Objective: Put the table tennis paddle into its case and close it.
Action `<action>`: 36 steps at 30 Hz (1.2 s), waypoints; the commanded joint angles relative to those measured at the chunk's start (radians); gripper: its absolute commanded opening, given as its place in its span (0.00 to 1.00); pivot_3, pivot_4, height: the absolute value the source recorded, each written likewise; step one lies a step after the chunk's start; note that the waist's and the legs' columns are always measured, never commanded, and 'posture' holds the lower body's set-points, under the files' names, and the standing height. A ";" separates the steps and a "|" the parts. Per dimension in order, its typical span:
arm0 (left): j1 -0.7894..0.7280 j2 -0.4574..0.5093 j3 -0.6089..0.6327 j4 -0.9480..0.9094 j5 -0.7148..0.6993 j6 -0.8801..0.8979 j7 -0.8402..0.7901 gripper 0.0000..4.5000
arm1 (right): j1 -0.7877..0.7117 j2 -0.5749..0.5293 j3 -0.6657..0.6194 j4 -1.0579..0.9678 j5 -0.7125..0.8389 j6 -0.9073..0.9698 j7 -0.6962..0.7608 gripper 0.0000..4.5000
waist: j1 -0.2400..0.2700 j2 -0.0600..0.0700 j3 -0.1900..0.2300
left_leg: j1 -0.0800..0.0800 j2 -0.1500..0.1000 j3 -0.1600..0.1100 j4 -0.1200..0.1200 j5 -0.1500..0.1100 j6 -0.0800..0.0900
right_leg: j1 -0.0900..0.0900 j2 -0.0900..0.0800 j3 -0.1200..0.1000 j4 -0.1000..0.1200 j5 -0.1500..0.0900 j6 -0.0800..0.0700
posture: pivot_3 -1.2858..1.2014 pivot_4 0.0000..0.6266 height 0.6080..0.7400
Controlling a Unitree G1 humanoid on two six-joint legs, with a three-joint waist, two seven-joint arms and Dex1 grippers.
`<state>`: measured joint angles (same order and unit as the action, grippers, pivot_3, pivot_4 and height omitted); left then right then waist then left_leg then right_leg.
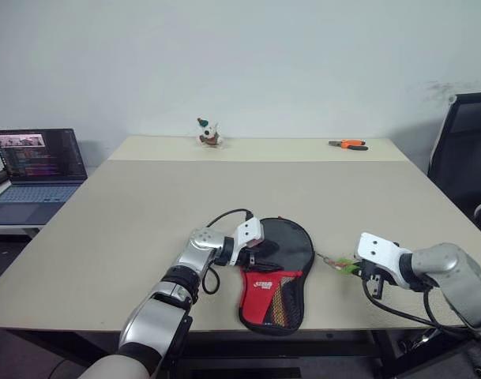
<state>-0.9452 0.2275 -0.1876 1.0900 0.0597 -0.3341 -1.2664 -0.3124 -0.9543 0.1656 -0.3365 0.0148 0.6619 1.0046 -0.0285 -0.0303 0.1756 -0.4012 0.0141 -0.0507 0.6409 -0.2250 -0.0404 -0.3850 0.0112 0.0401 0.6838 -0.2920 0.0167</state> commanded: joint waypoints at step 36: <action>-0.036 -0.093 -0.070 0.134 0.125 -0.006 0.148 0.69 | 0.176 -0.001 0.140 -0.666 0.439 0.381 -0.108 0.01 | 0.025 -0.002 -0.003 | 0.003 -0.002 -0.003 0.002 -0.001 0.001 | 0.010 -0.005 -0.002 -0.010 0.000 0.007 | 0.52 0.24 1.00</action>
<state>-1.0042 0.1355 -0.2109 1.1813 0.1287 -0.3564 -1.1217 -0.1211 -0.9646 0.2888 -0.9732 0.4256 1.0396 0.9052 -0.0031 -0.0325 0.1722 -0.3981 0.0120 -0.0531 0.6427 -0.2261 -0.0395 -0.3746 0.0061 0.0376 0.6741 -0.2924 0.0241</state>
